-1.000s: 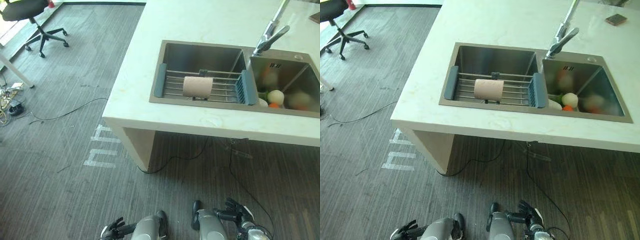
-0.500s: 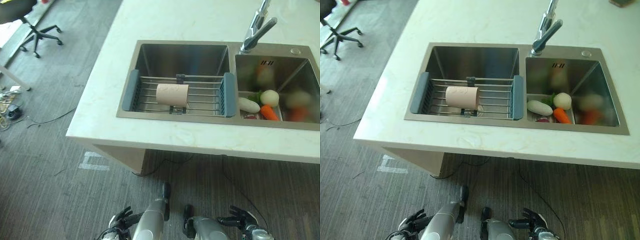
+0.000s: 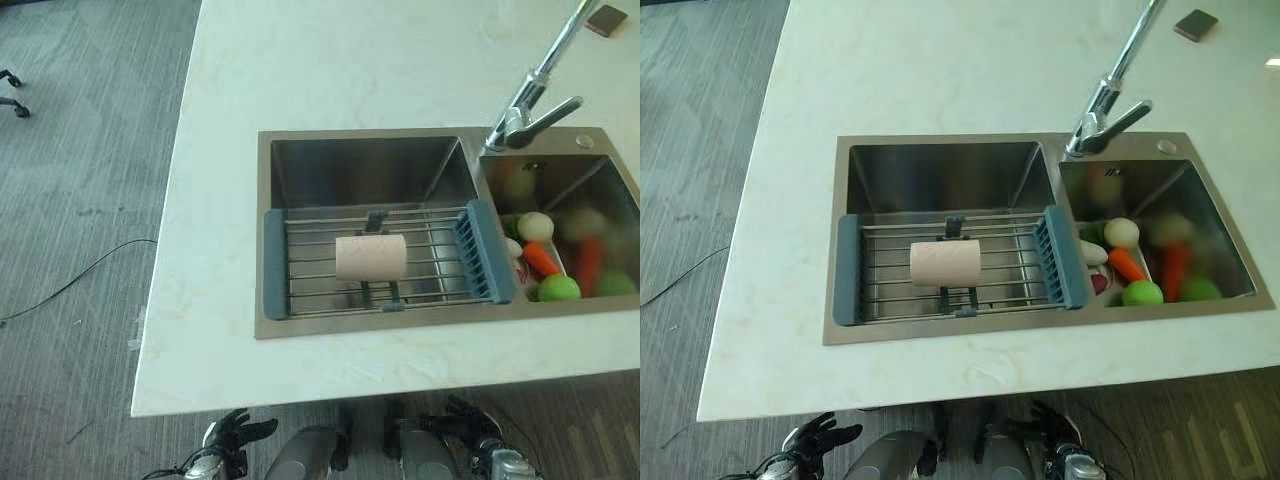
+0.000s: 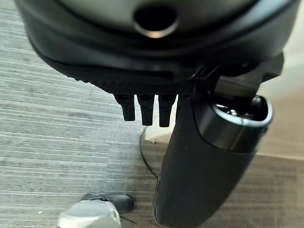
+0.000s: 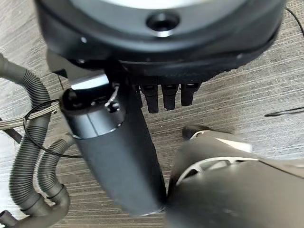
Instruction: Place the dishes in the dishwasher.
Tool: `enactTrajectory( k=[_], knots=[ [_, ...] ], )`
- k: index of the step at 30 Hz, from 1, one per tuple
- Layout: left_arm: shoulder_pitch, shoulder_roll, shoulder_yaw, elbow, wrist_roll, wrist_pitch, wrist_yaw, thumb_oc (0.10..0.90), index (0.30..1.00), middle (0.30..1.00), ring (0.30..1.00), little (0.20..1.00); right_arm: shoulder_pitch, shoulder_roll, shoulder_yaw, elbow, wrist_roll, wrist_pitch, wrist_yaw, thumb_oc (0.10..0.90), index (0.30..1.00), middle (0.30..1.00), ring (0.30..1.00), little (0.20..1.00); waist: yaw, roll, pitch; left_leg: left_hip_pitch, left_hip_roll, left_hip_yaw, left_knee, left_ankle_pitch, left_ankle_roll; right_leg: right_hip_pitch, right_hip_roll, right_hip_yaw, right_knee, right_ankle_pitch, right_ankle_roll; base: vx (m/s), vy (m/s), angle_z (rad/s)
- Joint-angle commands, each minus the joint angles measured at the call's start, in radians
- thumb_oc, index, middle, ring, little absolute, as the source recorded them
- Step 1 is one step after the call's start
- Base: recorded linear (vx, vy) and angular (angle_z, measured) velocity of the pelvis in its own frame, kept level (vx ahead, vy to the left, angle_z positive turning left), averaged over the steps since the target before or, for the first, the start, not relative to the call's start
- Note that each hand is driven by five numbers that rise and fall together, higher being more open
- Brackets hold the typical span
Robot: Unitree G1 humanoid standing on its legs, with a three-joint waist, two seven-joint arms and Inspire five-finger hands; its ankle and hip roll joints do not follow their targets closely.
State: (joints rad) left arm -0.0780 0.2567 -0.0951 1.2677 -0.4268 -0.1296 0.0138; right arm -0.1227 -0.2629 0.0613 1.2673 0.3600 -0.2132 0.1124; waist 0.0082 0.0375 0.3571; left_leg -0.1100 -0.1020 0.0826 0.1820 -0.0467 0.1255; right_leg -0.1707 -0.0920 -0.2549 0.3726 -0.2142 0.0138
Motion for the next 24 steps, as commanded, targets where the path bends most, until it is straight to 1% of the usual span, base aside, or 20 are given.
enactTrajectory(
  k=[1, 4, 7, 14, 21, 22, 23, 24],
  knots=[
    [0.037, -0.033, 0.017, -0.008, -0.034, -0.009, 0.016, 0.800, 0.900, 0.900, 0.900, 0.900, 0.009, -0.085, -0.023, 0.007, 0.039, 0.012, 0.034, 0.800, 0.900, 0.900, 0.900, 0.900, 0.015, 0.009, -0.045, -0.080, 0.111, -0.043, 0.118, -0.179, -0.114, 0.039, -0.015, 0.041, -0.073, -0.011, 0.051, -0.05, -0.085, -0.17],
    [0.039, -0.039, 0.021, -0.010, -0.009, -0.005, 0.010, 0.800, 0.900, 0.900, 0.900, 0.900, 0.018, -0.080, -0.031, 0.007, 0.051, 0.023, 0.053, 0.800, 0.900, 0.900, 0.900, 0.900, 0.013, 0.005, -0.050, -0.083, 0.118, -0.042, 0.118, -0.177, -0.117, 0.040, -0.013, 0.045, -0.073, -0.013, 0.049, 0.00, -0.072, -0.18],
    [0.041, -0.042, 0.009, -0.011, -0.007, -0.003, 0.009, 0.800, 0.900, 0.900, 0.900, 0.900, 0.021, -0.077, -0.032, 0.006, 0.058, 0.014, 0.076, 0.800, 0.900, 0.900, 0.900, 0.900, 0.012, 0.005, -0.053, -0.079, 0.122, -0.045, 0.118, -0.179, -0.119, 0.047, -0.013, 0.038, -0.073, -0.019, 0.044, 0.00, -0.042, 0.10],
    [0.055, -0.048, 0.000, -0.003, -0.002, -0.002, 0.004, 0.800, 0.900, 0.900, 0.900, 0.900, 0.038, -0.064, -0.023, 0.007, 0.057, 0.010, 0.075, 0.800, 0.900, 0.900, 0.900, 0.900, 0.007, 0.003, -0.074, -0.050, 0.131, -0.042, 0.118, -0.190, -0.129, 0.076, -0.017, 0.028, -0.073, -0.036, 0.041, 0.02, -0.021, 0.04],
    [0.056, -0.051, -0.007, -0.004, -0.004, 0.008, 0.009, 0.800, 0.900, 0.900, 0.900, 0.900, 0.046, -0.062, -0.017, 0.008, 0.057, 0.025, 0.082, 0.800, 0.900, 0.900, 0.900, 0.900, 0.010, -0.001, -0.073, -0.044, 0.141, -0.039, 0.118, -0.192, -0.138, 0.087, -0.021, 0.014, -0.073, -0.046, 0.038, -0.01, -0.017, 0.08],
    [-0.047, -0.082, -0.053, -0.034, -0.121, 0.221, -0.146, 0.800, 0.900, 0.900, 0.900, 0.900, -0.023, -0.056, -0.058, -0.008, 0.242, 0.222, 0.147, 0.800, 0.900, 0.900, 0.900, 0.900, -0.057, -0.006, -0.036, -0.017, 0.157, 0.072, 0.118, -0.188, -0.116, 0.076, 0.016, 0.038, -0.073, -0.038, 0.008, -0.01, 0.006, 0.09],
    [-0.048, -0.079, -0.053, -0.035, -0.131, 0.227, -0.139, 0.800, 0.900, 0.900, 0.900, 0.900, -0.020, -0.054, -0.060, -0.014, 0.266, 0.225, 0.154, 0.800, 0.900, 0.900, 0.900, 0.900, -0.061, -0.001, -0.043, -0.022, 0.165, 0.073, 0.118, -0.184, -0.124, 0.073, 0.014, 0.033, -0.073, -0.037, 0.011, -0.01, 0.030, -0.05],
    [-0.053, -0.076, -0.048, -0.033, -0.145, 0.232, -0.135, 0.800, 0.900, 0.900, 0.900, 0.900, -0.015, -0.051, -0.064, -0.017, 0.295, 0.215, 0.165, 0.800, 0.900, 0.900, 0.900, 0.900, -0.066, 0.004, -0.051, -0.027, 0.175, 0.078, 0.118, -0.181, -0.133, 0.071, 0.011, 0.026, -0.073, -0.038, 0.012, -0.01, 0.072, -0.13]
  ],
)
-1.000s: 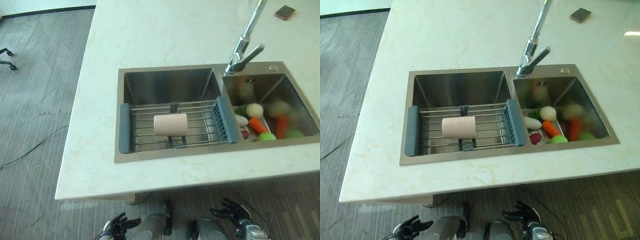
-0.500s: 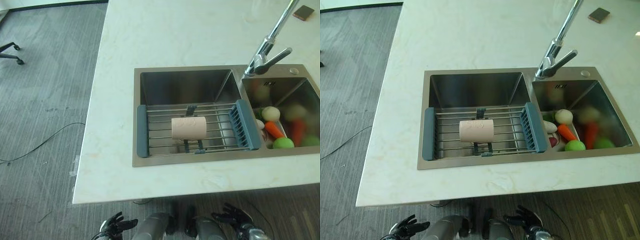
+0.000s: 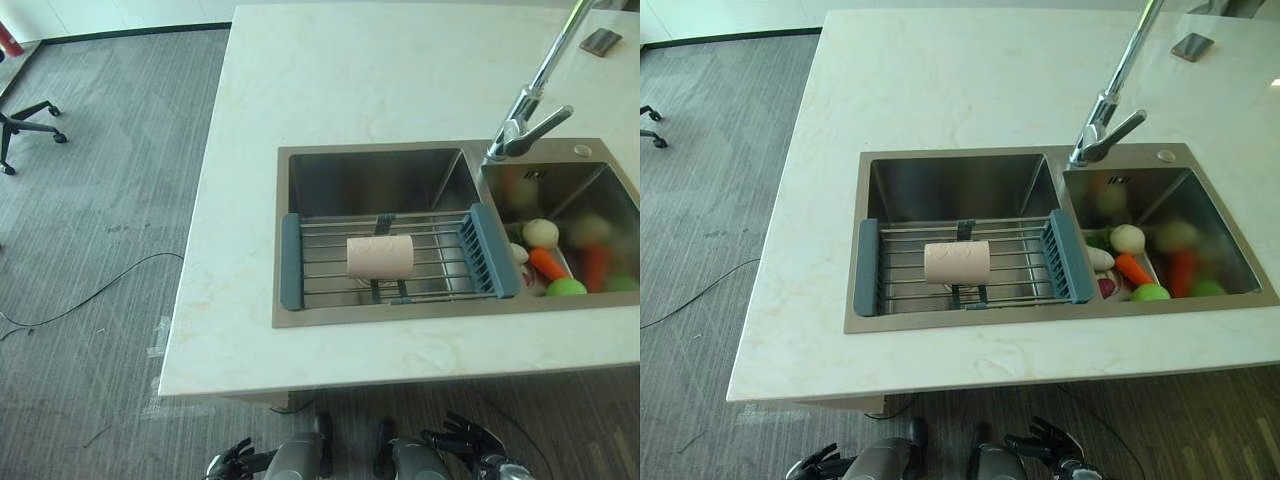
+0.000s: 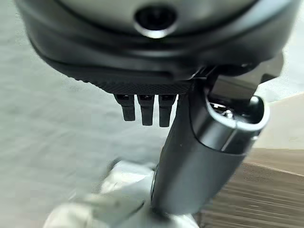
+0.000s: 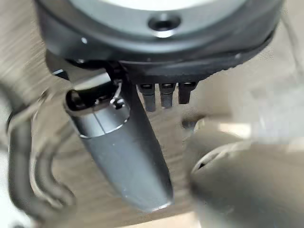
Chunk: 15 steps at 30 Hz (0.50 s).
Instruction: Place the dishes in the dishwasher.
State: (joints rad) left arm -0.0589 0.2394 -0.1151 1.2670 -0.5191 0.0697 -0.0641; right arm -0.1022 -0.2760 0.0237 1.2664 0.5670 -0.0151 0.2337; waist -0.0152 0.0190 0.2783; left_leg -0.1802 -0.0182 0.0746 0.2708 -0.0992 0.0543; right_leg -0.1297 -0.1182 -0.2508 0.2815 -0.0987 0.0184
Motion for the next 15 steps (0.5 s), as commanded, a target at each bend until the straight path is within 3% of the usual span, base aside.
enactTrajectory(
  k=[1, 4, 9, 10, 11, 15],
  knots=[
    [-0.083, -0.052, -0.016, -0.021, -0.084, 0.006, -0.066, 0.800, 0.900, 0.900, 0.900, 0.900, -0.019, -0.033, -0.031, -0.023, 0.090, -0.031, 0.042, 0.800, 0.900, 0.900, 0.900, 0.900, -0.055, 0.030, 0.008, 0.039, 0.097, 0.086, 0.029, -0.130, -0.074, 0.026, 0.033, 0.022, 0.019, -0.159, 0.013, -0.01, 0.091, -0.18],
    [-0.086, -0.060, 0.010, -0.050, -0.187, -0.085, -0.083, 0.800, 0.900, 0.900, 0.900, 0.900, -0.006, -0.033, -0.033, -0.024, 0.029, -0.067, 0.041, 0.800, 0.900, 0.900, 0.900, 0.900, -0.056, 0.046, -0.003, 0.038, 0.081, 0.072, 0.029, -0.137, -0.076, 0.033, 0.025, 0.028, 0.019, -0.167, 0.011, -0.01, 0.121, 0.17],
    [-0.054, -0.066, 0.076, -0.108, -0.415, -0.213, -0.061, 0.800, 0.900, 0.900, 0.900, 0.900, -0.010, -0.034, -0.038, -0.028, 0.051, -0.087, 0.019, 0.800, 0.900, 0.900, 0.900, 0.900, -0.035, 0.051, -0.007, 0.045, 0.049, 0.047, 0.029, -0.151, -0.065, 0.041, 0.017, 0.036, 0.019, -0.171, 0.015, 0.00, 0.048, 0.08],
    [-0.042, -0.063, 0.100, -0.121, -0.441, -0.242, -0.043, 0.800, 0.900, 0.900, 0.900, 0.900, -0.012, -0.036, -0.044, -0.026, 0.047, -0.087, 0.014, 0.800, 0.900, 0.900, 0.900, 0.900, -0.027, 0.053, -0.006, 0.044, 0.045, 0.039, 0.029, -0.151, -0.064, 0.043, 0.016, 0.032, 0.019, -0.172, 0.016, -0.03, 0.010, 0.15],
    [-0.014, -0.039, 0.159, -0.123, -0.445, -0.311, 0.012, 0.800, 0.900, 0.900, 0.900, 0.900, -0.015, -0.043, -0.053, -0.016, 0.032, -0.091, 0.004, 0.800, 0.900, 0.900, 0.900, 0.900, -0.012, 0.058, -0.003, 0.037, 0.040, 0.028, 0.029, -0.148, -0.067, 0.042, 0.009, 0.021, 0.019, -0.175, 0.017, -0.03, 0.005, 0.18],
    [0.022, 0.024, 0.256, -0.114, -0.451, -0.419, 0.076, 0.800, 0.900, 0.900, 0.900, 0.900, -0.015, -0.073, -0.069, 0.002, 0.031, -0.097, 0.005, 0.800, 0.900, 0.900, 0.900, 0.900, -0.002, 0.073, -0.005, 0.027, 0.042, 0.028, 0.029, -0.145, -0.075, 0.034, -0.004, 0.007, 0.019, -0.183, 0.020, -0.01, 0.028, 0.20]
  ],
)
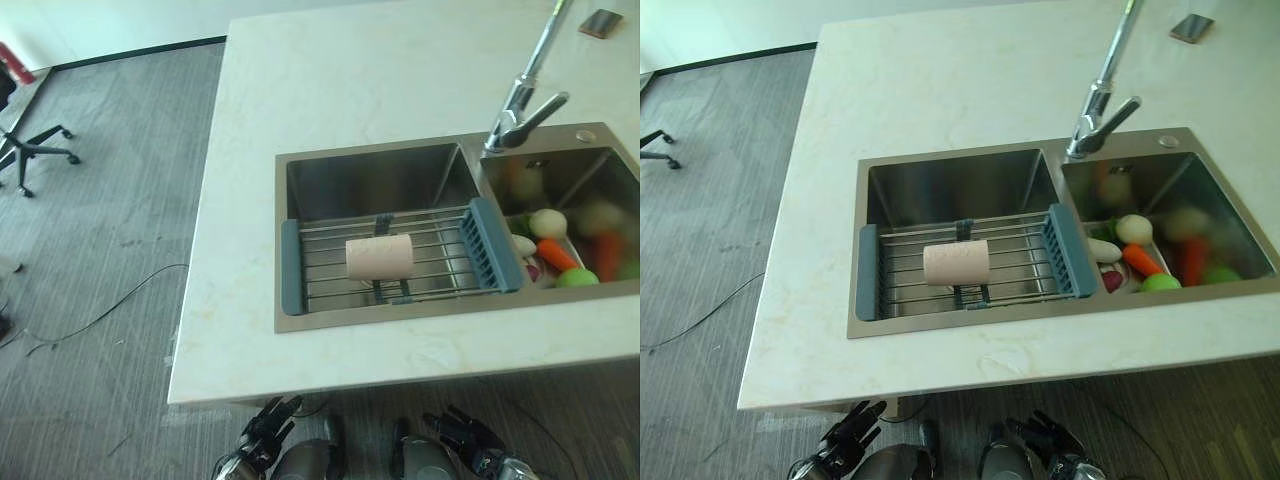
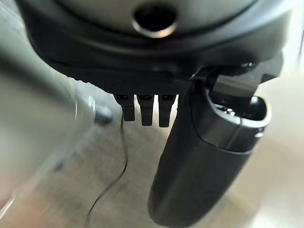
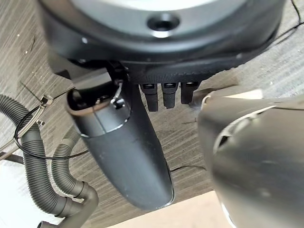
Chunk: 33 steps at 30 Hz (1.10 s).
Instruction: Place the dishes in the dishwasher.
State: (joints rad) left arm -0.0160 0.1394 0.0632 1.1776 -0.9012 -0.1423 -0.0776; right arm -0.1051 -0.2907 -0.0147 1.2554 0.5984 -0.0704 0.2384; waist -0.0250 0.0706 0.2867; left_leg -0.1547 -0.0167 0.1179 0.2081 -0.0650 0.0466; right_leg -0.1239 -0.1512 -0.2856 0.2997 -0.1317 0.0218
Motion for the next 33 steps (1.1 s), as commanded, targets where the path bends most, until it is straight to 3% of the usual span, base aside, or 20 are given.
enactTrajectory(
  k=[1, 5, 8, 15, 19, 20, 22, 24, 25, 26, 28, 33],
  knots=[
    [-0.012, 0.140, 0.101, -0.026, -0.062, -0.229, 0.113, 0.800, 0.900, 0.900, 0.900, 0.900, -0.011, -0.069, -0.037, 0.017, -0.001, -0.045, 0.003, 0.800, 0.900, 0.900, 0.900, 0.900, 0.010, 0.027, -0.014, -0.001, 0.039, -0.016, 0.092, -0.178, -0.068, 0.027, 0.026, 0.041, 0.000, -0.152, 0.016, -0.02, 0.061, 0.04],
    [0.020, 0.253, 0.231, -0.027, 0.042, -0.276, 0.196, 0.800, 0.900, 0.900, 0.900, 0.900, -0.001, -0.097, -0.062, 0.036, -0.006, -0.058, 0.008, 0.800, 0.900, 0.900, 0.900, 0.900, 0.024, 0.048, -0.014, -0.008, 0.036, -0.023, 0.092, -0.173, -0.069, 0.023, 0.019, 0.039, 0.000, -0.160, 0.018, -0.01, 0.020, 0.01],
    [0.026, 0.367, 0.297, -0.049, 0.215, -0.296, 0.304, 0.800, 0.900, 0.900, 0.900, 0.900, 0.002, -0.116, -0.060, 0.052, 0.017, -0.066, 0.000, 0.800, 0.900, 0.900, 0.900, 0.900, 0.035, 0.065, -0.018, -0.013, 0.032, -0.032, 0.092, -0.171, -0.066, 0.021, 0.017, 0.040, 0.000, -0.164, 0.019, -0.01, 0.004, 0.08],
    [0.019, 0.548, 0.334, -0.083, 0.581, -0.230, 0.447, 0.800, 0.900, 0.900, 0.900, 0.900, -0.015, -0.135, -0.056, 0.070, 0.028, -0.033, -0.026, 0.800, 0.900, 0.900, 0.900, 0.900, 0.056, 0.090, -0.024, -0.013, 0.023, -0.048, 0.092, -0.175, -0.062, 0.024, 0.015, 0.035, 0.000, -0.168, 0.023, 0.00, 0.000, 0.01],
    [0.033, 0.678, 0.387, -0.122, 0.601, -0.297, 0.514, 0.800, 0.900, 0.900, 0.900, 0.900, -0.003, -0.132, -0.038, 0.049, 0.016, -0.006, -0.044, 0.800, 0.900, 0.900, 0.900, 0.900, 0.060, 0.095, -0.034, -0.010, 0.025, -0.048, 0.092, -0.176, -0.057, 0.026, 0.015, 0.038, 0.000, -0.163, 0.028, 0.02, -0.014, 0.01],
    [0.041, 0.759, 0.424, -0.176, 0.599, -0.338, 0.519, 0.800, 0.900, 0.900, 0.900, 0.900, 0.012, -0.125, -0.027, 0.028, 0.017, 0.008, -0.052, 0.800, 0.900, 0.900, 0.900, 0.900, 0.062, 0.091, -0.036, -0.009, 0.027, -0.047, 0.092, -0.177, -0.053, 0.028, 0.016, 0.041, 0.000, -0.159, 0.030, 0.03, -0.065, 0.02],
    [0.049, 0.845, 0.459, -0.258, 0.563, -0.388, 0.485, 0.800, 0.900, 0.900, 0.900, 0.900, 0.029, -0.114, -0.012, 0.013, 0.029, 0.015, -0.058, 0.800, 0.900, 0.900, 0.900, 0.900, 0.066, 0.085, -0.040, -0.007, 0.032, -0.045, 0.092, -0.177, -0.051, 0.030, 0.018, 0.042, 0.000, -0.156, 0.030, 0.02, -0.070, 0.05],
    [0.029, 0.929, 0.482, -0.358, 0.530, -0.480, 0.393, 0.800, 0.900, 0.900, 0.900, 0.900, 0.034, -0.105, -0.004, 0.012, 0.043, 0.015, -0.060, 0.800, 0.900, 0.900, 0.900, 0.900, 0.070, 0.079, -0.046, -0.006, 0.036, -0.042, 0.092, -0.179, -0.051, 0.032, 0.020, 0.042, 0.000, -0.155, 0.031, 0.03, -0.086, 0.08],
    [-0.045, 1.005, 0.456, -0.545, 0.400, -0.463, 0.199, 0.800, 0.900, 0.900, 0.900, 0.900, 0.027, -0.097, 0.003, 0.021, 0.064, 0.018, -0.059, 0.800, 0.900, 0.900, 0.900, 0.900, 0.074, 0.072, -0.057, 0.000, 0.039, -0.038, 0.092, -0.184, -0.051, 0.038, 0.022, 0.042, 0.000, -0.157, 0.032, 0.06, -0.114, 0.14],
    [-0.114, 1.026, 0.415, -0.708, 0.368, -0.399, 0.109, 0.800, 0.900, 0.900, 0.900, 0.900, 0.019, -0.093, -0.001, 0.027, 0.070, 0.030, -0.058, 0.800, 0.900, 0.900, 0.900, 0.900, 0.075, 0.066, -0.066, 0.006, 0.041, -0.034, 0.092, -0.190, -0.051, 0.042, 0.025, 0.044, 0.000, -0.160, 0.033, 0.07, -0.102, 0.17],
    [-0.163, 1.039, 0.373, -0.791, 0.383, -0.388, 0.076, 0.800, 0.900, 0.900, 0.900, 0.900, 0.015, -0.090, -0.006, 0.031, 0.072, 0.036, -0.064, 0.800, 0.900, 0.900, 0.900, 0.900, 0.074, 0.062, -0.073, 0.014, 0.043, -0.028, 0.092, -0.195, -0.051, 0.045, 0.027, 0.048, 0.000, -0.161, 0.036, 0.05, -0.046, 0.06],
    [-0.338, 1.052, 0.220, -1.058, 0.315, -0.264, -0.103, 0.800, 0.900, 0.900, 0.900, 0.900, 0.037, -0.082, -0.027, 0.023, 0.058, 0.070, -0.069, 0.800, 0.900, 0.900, 0.900, 0.900, 0.032, 0.048, -0.086, 0.040, 0.058, 0.006, 0.092, -0.209, -0.051, 0.042, 0.040, 0.081, 0.000, -0.149, 0.052, 0.03, -0.018, -0.33]
  ],
)
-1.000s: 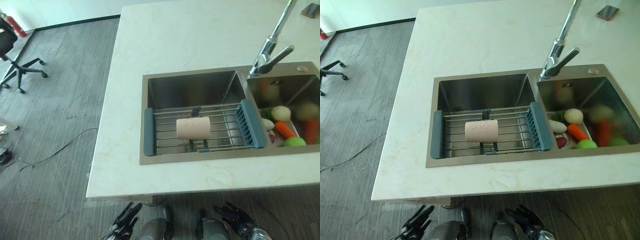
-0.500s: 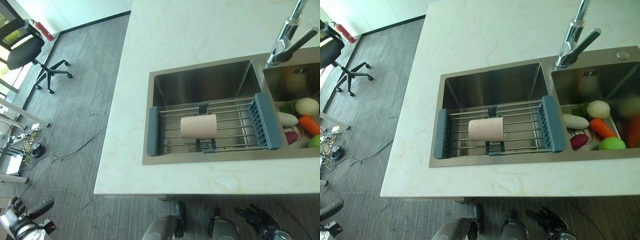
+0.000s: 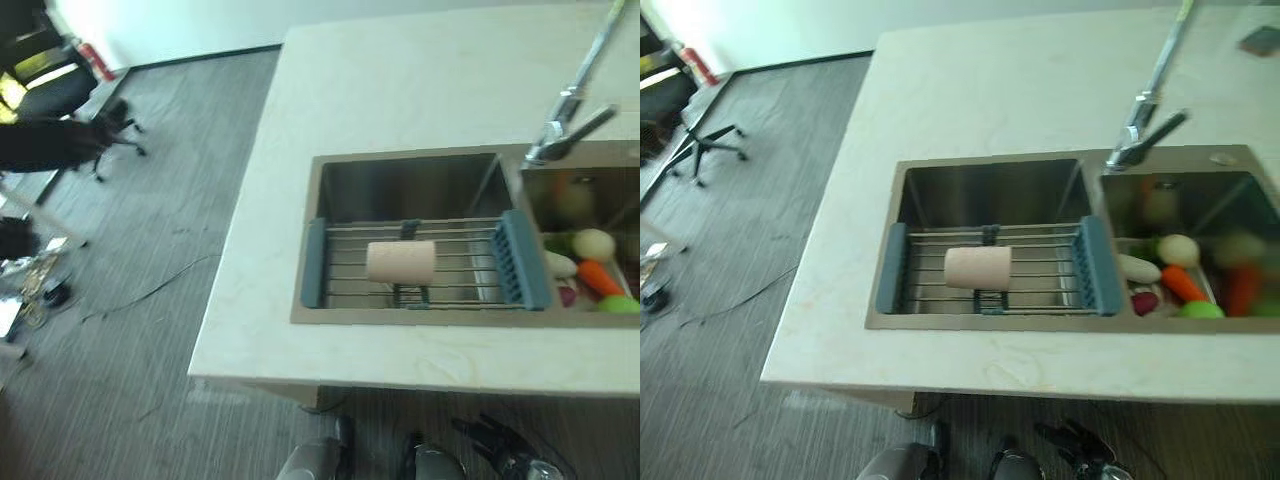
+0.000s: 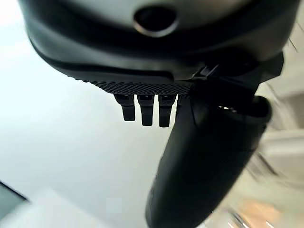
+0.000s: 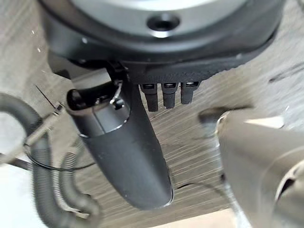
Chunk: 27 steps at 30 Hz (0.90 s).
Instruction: Place the dishes in the dishwasher.
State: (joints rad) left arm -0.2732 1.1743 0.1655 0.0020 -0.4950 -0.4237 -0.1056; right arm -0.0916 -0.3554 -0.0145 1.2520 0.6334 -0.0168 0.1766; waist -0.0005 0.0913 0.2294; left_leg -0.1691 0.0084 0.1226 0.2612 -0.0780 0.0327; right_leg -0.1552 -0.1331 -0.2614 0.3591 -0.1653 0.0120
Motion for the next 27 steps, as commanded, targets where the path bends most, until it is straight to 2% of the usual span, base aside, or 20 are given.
enactTrajectory(
  k=[1, 6, 9, 12, 17, 27],
  knots=[
    [-0.107, 0.013, 0.091, 0.087, -0.091, 0.041, -0.092, 0.800, 0.900, 0.900, 0.900, 0.900, 0.029, -0.016, -0.028, 0.030, 0.018, 0.018, -0.005, 0.800, 0.900, 0.900, 0.900, 0.900, -0.001, 0.026, -0.030, 0.057, 0.035, 0.009, 0.039, -0.197, -0.038, 0.072, 0.023, 0.061, -0.059, -0.113, 0.065, 0.01, -0.002, -0.34],
    [-0.300, -0.020, -0.119, -0.044, -0.064, 0.170, -0.237, 0.800, 0.900, 0.900, 0.900, 0.900, 0.057, -0.015, -0.037, 0.049, 0.023, 0.024, 0.017, 0.800, 0.900, 0.900, 0.900, 0.900, -0.053, 0.025, -0.028, 0.077, 0.044, 0.044, 0.039, -0.204, -0.039, 0.065, 0.031, 0.093, -0.059, -0.099, 0.077, 0.00, 0.004, -0.31],
    [-0.403, -0.046, -0.254, -0.066, -0.008, 0.262, -0.247, 0.800, 0.900, 0.900, 0.900, 0.900, 0.064, -0.017, -0.038, 0.059, 0.026, 0.028, 0.021, 0.800, 0.900, 0.900, 0.900, 0.900, -0.079, 0.028, -0.032, 0.081, 0.046, 0.062, 0.039, -0.203, -0.041, 0.056, 0.038, 0.115, -0.059, -0.089, 0.079, -0.01, 0.011, -0.23],
    [-0.469, -0.078, -0.345, -0.035, 0.020, 0.307, -0.242, 0.800, 0.900, 0.900, 0.900, 0.900, 0.067, -0.017, -0.034, 0.061, 0.026, 0.028, 0.020, 0.800, 0.900, 0.900, 0.900, 0.900, -0.099, 0.031, -0.038, 0.084, 0.046, 0.075, 0.039, -0.205, -0.041, 0.048, 0.042, 0.132, -0.059, -0.084, 0.081, 0.01, 0.012, -0.28],
    [-0.520, -0.120, -0.434, 0.048, 0.055, 0.339, -0.220, 0.800, 0.900, 0.900, 0.900, 0.900, 0.073, -0.022, -0.030, 0.051, 0.039, 0.018, 0.013, 0.800, 0.900, 0.900, 0.900, 0.900, -0.127, 0.049, -0.035, 0.084, 0.045, 0.101, 0.039, -0.206, -0.041, 0.034, 0.039, 0.152, -0.059, -0.075, 0.086, -0.02, 0.033, -0.18],
    [-0.500, -0.142, -0.471, 0.086, 0.101, 0.347, -0.272, 0.800, 0.900, 0.900, 0.900, 0.900, 0.090, -0.021, -0.044, 0.037, 0.044, 0.005, -0.002, 0.800, 0.900, 0.900, 0.900, 0.900, -0.142, 0.071, -0.027, 0.083, 0.038, 0.115, 0.039, -0.205, -0.040, 0.025, 0.033, 0.160, -0.059, -0.069, 0.092, -0.01, 0.018, -0.04]
  ],
)
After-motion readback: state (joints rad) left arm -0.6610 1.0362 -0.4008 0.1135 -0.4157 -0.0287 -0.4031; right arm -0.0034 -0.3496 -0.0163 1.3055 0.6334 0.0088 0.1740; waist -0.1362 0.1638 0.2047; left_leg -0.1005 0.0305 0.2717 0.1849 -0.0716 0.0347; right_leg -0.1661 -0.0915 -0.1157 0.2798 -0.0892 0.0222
